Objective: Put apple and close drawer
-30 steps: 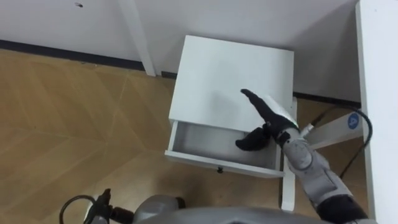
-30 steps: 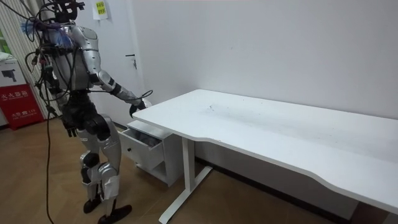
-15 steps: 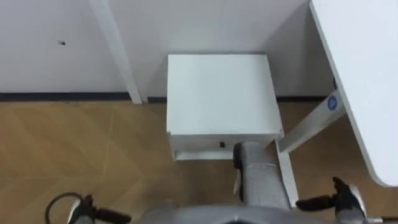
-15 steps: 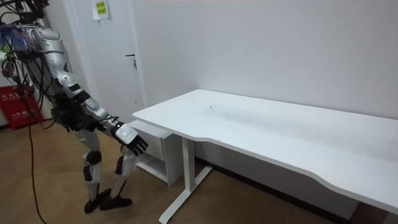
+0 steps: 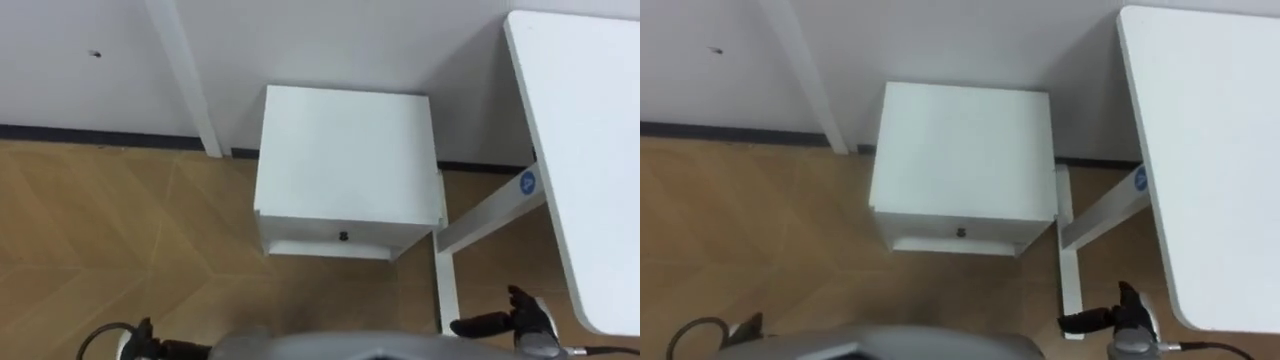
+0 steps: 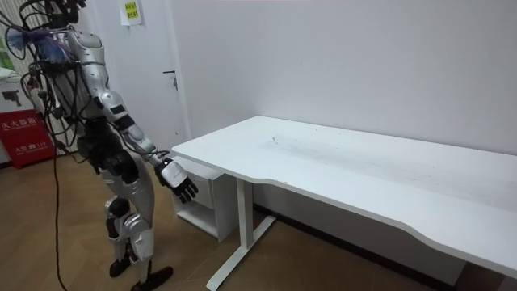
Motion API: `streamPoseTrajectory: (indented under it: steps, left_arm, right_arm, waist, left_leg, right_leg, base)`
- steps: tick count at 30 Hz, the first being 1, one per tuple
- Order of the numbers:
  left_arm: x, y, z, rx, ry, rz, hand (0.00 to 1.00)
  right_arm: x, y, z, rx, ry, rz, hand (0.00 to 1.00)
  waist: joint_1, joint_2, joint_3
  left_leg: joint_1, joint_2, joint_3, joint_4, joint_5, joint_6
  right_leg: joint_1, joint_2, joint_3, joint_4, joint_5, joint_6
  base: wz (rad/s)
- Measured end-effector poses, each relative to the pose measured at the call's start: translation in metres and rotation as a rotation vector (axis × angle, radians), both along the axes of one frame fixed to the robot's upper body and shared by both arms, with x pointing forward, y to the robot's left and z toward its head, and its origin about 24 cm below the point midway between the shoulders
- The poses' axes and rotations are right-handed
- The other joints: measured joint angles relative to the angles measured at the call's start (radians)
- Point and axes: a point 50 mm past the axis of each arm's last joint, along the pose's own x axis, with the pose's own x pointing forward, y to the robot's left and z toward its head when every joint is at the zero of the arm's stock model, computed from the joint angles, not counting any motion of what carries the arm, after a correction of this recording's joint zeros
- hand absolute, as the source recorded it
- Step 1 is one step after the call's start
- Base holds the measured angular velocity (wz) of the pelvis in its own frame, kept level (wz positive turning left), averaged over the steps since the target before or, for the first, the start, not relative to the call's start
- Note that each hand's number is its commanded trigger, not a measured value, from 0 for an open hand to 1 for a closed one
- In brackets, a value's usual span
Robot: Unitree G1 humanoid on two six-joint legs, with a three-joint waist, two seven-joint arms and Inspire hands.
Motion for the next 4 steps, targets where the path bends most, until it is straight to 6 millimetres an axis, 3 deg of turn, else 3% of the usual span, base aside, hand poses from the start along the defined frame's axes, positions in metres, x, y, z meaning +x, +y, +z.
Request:
streamPoseTrajectory:
  steps: [2, 4]
  left_arm:
    - [0.0001, -0.0053, -0.0015, -0.017, -0.001, 0.001, 0.00]
    - [-0.0023, -0.0089, -0.0028, -0.041, 0.006, 0.000, 0.00]
  right_arm:
    - [-0.0065, 0.0007, -0.0016, 0.019, 0.016, -0.022, 0.00]
    - [-0.0117, 0.0016, -0.0029, 0.037, 0.027, -0.046, 0.00]
  waist:
    - [0.000, 0.010, -0.0032]
    - [0.000, 0.019, -0.0007]
  left_leg:
    - [0.005, 0.000, 0.002, -0.010, 0.003, -0.002]
    - [0.015, -0.001, 0.006, -0.018, 0.005, -0.003]
  right_leg:
    - [0.001, 0.000, -0.012, -0.011, 0.002, -0.003]
    - [0.005, -0.001, -0.019, -0.013, 0.002, -0.003]
  base:
    - [-0.02]
    - [-0.05]
